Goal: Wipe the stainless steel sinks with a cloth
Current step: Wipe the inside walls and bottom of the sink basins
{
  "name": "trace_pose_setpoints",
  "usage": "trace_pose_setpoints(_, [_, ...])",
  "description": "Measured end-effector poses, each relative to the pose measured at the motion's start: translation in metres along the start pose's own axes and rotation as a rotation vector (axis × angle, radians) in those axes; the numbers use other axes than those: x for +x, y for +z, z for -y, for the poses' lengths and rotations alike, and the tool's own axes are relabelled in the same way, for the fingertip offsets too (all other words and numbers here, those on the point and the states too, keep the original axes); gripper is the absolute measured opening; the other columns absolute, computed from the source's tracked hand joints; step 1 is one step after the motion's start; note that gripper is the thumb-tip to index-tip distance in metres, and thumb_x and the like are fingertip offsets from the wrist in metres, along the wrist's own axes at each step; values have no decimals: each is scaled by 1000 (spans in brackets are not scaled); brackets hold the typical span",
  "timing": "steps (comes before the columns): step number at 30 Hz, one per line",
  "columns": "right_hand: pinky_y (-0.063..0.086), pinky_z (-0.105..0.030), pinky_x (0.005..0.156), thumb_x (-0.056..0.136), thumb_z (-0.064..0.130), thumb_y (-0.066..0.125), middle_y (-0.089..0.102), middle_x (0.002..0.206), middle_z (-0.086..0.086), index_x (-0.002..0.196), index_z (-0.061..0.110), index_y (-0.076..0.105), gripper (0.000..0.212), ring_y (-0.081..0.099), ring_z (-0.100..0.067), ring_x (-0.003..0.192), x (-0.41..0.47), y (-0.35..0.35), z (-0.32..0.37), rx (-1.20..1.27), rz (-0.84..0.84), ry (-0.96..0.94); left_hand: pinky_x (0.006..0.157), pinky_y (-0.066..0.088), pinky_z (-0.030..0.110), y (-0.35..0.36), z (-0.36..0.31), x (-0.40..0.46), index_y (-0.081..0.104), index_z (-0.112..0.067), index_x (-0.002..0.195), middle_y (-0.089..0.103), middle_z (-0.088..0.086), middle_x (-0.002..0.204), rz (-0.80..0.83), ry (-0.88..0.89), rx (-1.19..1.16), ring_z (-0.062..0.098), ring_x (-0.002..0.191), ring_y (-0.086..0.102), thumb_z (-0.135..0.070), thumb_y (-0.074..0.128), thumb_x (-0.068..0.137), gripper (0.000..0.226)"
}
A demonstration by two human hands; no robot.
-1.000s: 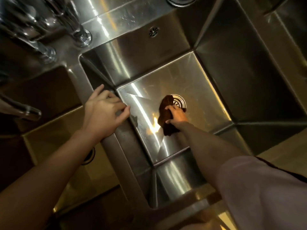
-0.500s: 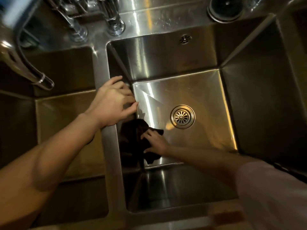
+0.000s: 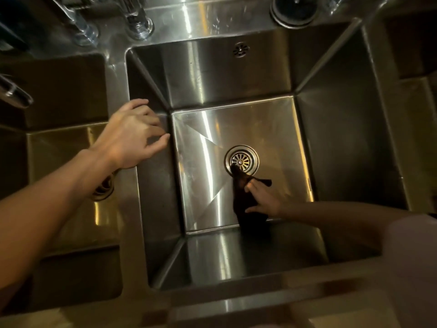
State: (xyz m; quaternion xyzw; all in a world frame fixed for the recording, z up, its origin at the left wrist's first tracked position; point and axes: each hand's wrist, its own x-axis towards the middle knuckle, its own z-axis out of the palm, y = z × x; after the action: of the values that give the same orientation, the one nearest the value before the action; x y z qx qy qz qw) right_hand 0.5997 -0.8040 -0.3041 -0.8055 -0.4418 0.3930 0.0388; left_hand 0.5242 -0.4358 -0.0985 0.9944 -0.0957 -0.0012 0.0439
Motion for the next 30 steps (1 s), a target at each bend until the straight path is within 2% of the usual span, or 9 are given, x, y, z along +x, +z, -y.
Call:
trace_pose_setpoints(3, [49,-42,86,73,42,77,42,126,-2,118,16,43,62,51,-21,111,-22,-13,-32,-8,23,87,110,23,38,-2,1,1,74,-16,82,70,2,86,13,-4,1,21,95,61,-42,32,95,51])
trace_pose_setpoints(7, [47,-31,85,72,26,81,41,128,-3,117,14,43,61,55,-22,109,-43,-23,-54,48,-26,224,109,23,41,-5,-2,1,74,-15,82,70,3,87,32,0,4,24,96,62,-42,32,94,51])
trace_pose_setpoints(11, [50,-39,77,72,27,81,40,130,-4,122,16,40,65,58,-28,108,-57,-37,-68,-25,-53,397,108,26,43,-8,-5,2,75,-13,81,70,4,86,39,1,2,26,95,63,-42,32,92,53])
trace_pose_setpoints(14, [51,-43,74,71,19,81,38,133,-8,127,11,37,71,59,-35,107,-59,-46,-70,-70,-41,498,107,27,43,-10,-7,3,75,-12,78,71,5,84,38,0,9,27,93,64,-41,32,92,55])
trace_pose_setpoints(19, [50,-38,88,77,8,70,37,135,-13,130,8,38,62,53,-33,114,-49,-44,-66,30,-130,594,107,27,46,-10,-9,3,75,-14,80,71,4,86,59,9,10,26,95,64,-42,30,91,54])
trace_pose_setpoints(23, [50,-40,87,76,10,74,39,131,-13,126,12,42,60,56,-36,109,-34,-60,-72,180,-182,625,104,30,49,-9,-8,3,76,-15,82,71,5,88,65,28,15,29,95,65,-41,31,90,53])
trace_pose_setpoints(30, [44,-44,101,88,12,64,30,148,-12,142,18,37,61,47,-39,125,41,-117,-87,240,-354,600,103,32,50,-10,-6,4,76,-14,81,70,5,86,50,40,-7,27,91,65,-38,34,91,49])
